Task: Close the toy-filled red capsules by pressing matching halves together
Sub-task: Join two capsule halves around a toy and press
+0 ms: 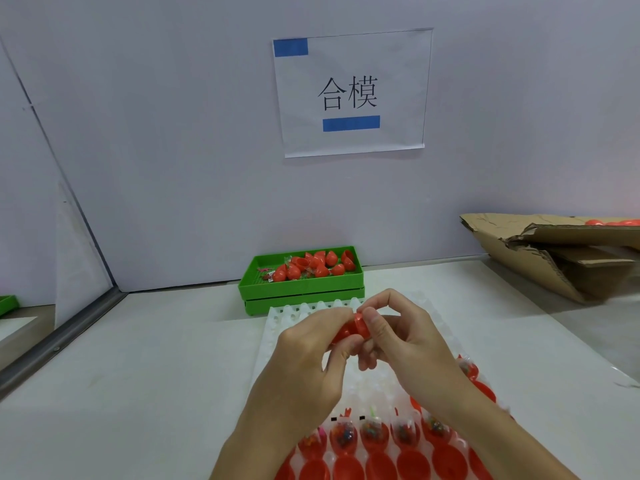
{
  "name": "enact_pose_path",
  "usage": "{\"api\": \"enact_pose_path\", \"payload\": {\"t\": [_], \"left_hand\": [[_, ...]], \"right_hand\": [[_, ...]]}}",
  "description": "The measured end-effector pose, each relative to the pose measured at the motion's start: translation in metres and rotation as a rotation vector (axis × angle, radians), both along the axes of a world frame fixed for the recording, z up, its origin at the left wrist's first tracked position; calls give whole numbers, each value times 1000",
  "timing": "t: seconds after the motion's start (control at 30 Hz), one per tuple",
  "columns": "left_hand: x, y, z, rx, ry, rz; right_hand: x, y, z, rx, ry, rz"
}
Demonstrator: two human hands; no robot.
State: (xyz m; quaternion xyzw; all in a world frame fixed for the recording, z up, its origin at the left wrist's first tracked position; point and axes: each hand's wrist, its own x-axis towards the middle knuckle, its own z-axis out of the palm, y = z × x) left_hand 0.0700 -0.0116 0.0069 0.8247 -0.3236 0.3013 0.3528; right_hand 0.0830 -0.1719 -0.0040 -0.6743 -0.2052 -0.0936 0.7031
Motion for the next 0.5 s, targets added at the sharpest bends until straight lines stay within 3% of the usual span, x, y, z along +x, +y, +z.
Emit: {"api": "enact_pose_path", "payload": {"t": [0.13, 0.27, 0.5], "left_hand": [[-1, -3, 0, -54, 53, 23], [-3, -5, -1, -224, 250, 35], [-1, -9, 0, -406, 291, 14]], "right_hand": [[-1, 1, 1, -33, -41, -44], [-1, 3, 1, -68, -54, -68], [-2, 0, 1, -14, -51, -44]]}}
